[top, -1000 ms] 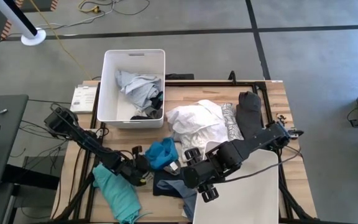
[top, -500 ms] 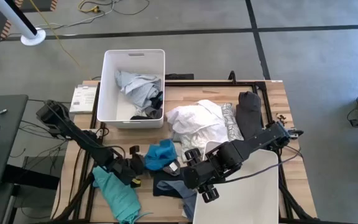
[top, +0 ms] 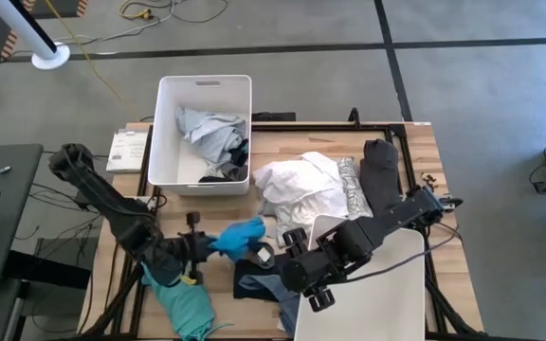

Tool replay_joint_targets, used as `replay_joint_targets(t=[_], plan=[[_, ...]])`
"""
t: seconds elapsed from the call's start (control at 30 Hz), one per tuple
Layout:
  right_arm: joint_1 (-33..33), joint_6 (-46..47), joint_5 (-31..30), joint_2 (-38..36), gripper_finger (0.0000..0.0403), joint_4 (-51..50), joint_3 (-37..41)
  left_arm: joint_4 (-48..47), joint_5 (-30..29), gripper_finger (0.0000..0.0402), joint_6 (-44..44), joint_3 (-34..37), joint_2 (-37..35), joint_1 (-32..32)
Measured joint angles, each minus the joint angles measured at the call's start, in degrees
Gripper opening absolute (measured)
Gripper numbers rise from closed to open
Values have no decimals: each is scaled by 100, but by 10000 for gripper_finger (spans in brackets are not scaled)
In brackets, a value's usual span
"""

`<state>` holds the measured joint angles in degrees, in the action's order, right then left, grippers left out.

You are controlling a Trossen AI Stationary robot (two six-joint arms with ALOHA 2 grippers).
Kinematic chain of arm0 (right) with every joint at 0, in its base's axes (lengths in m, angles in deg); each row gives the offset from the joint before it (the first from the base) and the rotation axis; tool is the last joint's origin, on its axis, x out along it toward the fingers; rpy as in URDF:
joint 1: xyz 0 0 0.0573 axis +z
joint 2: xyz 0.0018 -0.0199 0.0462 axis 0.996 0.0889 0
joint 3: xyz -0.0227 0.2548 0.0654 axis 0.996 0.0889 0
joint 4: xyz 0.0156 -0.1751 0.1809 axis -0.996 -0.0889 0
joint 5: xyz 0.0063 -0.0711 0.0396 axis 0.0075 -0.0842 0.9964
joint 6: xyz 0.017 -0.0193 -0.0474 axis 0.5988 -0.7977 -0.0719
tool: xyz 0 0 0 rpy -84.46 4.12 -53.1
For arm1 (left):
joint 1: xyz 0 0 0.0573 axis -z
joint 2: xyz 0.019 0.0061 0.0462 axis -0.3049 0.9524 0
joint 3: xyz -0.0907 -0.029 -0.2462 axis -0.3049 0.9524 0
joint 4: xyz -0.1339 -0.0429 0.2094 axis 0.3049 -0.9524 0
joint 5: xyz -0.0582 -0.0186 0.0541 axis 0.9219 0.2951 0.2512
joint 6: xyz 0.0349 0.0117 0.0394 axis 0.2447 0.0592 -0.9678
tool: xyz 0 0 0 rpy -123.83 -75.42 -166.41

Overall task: Sort clothes
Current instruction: Put the blue shorts into the top white laundry bin

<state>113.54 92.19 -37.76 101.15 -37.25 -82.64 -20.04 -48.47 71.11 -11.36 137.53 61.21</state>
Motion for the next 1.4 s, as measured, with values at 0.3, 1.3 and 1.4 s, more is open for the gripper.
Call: replay_joint_targets(t=[0.3, 1.3, 1.4], plan=[[193, 294, -187, 0, 243, 9, -2, -844, -1611, 26, -1165, -1296, -9, 116], [1070, 1000, -958, 0, 243, 0, -2, -5092, -2097, 28, 475, -2684, -1011, -1550], [1076, 1000, -958, 0, 243, 0, -2, -5570, -1833, 28, 891, -2684, -1129, -1691]])
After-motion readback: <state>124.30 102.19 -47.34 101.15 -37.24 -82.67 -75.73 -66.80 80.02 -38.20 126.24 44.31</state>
